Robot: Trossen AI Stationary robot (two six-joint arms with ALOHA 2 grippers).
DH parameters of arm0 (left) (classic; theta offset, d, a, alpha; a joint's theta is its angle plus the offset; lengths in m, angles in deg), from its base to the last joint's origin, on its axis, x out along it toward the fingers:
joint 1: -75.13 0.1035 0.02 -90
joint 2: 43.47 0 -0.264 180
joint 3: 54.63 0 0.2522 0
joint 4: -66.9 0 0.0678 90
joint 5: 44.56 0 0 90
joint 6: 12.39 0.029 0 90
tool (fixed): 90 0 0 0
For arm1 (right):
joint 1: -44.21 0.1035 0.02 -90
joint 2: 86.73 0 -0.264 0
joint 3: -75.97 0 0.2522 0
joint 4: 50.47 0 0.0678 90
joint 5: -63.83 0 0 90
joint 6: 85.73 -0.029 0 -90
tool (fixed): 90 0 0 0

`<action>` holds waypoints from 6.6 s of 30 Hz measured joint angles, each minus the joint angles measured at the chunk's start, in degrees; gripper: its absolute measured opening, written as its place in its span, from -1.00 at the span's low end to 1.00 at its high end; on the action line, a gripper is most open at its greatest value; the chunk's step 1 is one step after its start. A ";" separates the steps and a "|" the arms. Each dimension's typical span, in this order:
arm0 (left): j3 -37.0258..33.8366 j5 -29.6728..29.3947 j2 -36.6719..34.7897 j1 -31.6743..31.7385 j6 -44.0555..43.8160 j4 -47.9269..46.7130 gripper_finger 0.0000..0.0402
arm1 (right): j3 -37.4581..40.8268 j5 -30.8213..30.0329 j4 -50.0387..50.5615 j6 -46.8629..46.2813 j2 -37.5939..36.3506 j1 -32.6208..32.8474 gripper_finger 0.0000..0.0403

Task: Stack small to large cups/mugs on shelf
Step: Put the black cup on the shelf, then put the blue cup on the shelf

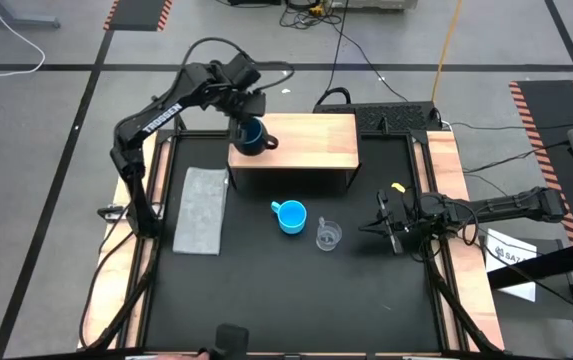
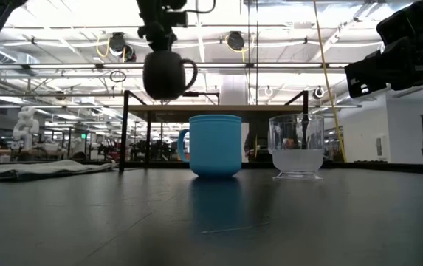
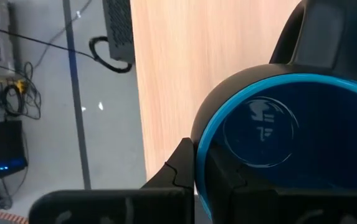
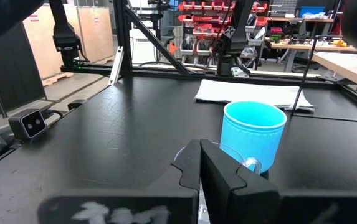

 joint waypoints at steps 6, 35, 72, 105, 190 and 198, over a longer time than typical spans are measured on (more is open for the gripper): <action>-0.04 0.39 2.70 0.61 0.66 0.28 -0.94 | 0.02 0.02 0.02 0.00 0.00 0.02 -1.00; -0.02 3.09 2.62 1.77 -2.21 2.85 -0.54 | 0.00 0.02 0.02 0.44 0.00 0.02 -1.00; 10.64 17.43 -12.17 -0.26 -9.42 -6.03 -0.98 | 0.00 0.02 0.03 -0.47 0.01 0.02 -1.00; -60.03 16.20 -67.07 -4.11 -34.59 28.37 -1.00 | 0.01 0.02 0.04 -1.97 0.01 0.00 -1.00; -115.12 -11.01 -96.00 -36.81 -48.41 77.67 -1.00 | 0.02 0.04 -0.94 -3.26 0.00 0.00 -1.00; -115.12 -10.48 -96.00 -36.90 -47.76 77.92 -1.00 | 0.00 0.05 -0.92 -3.26 0.00 0.01 -1.00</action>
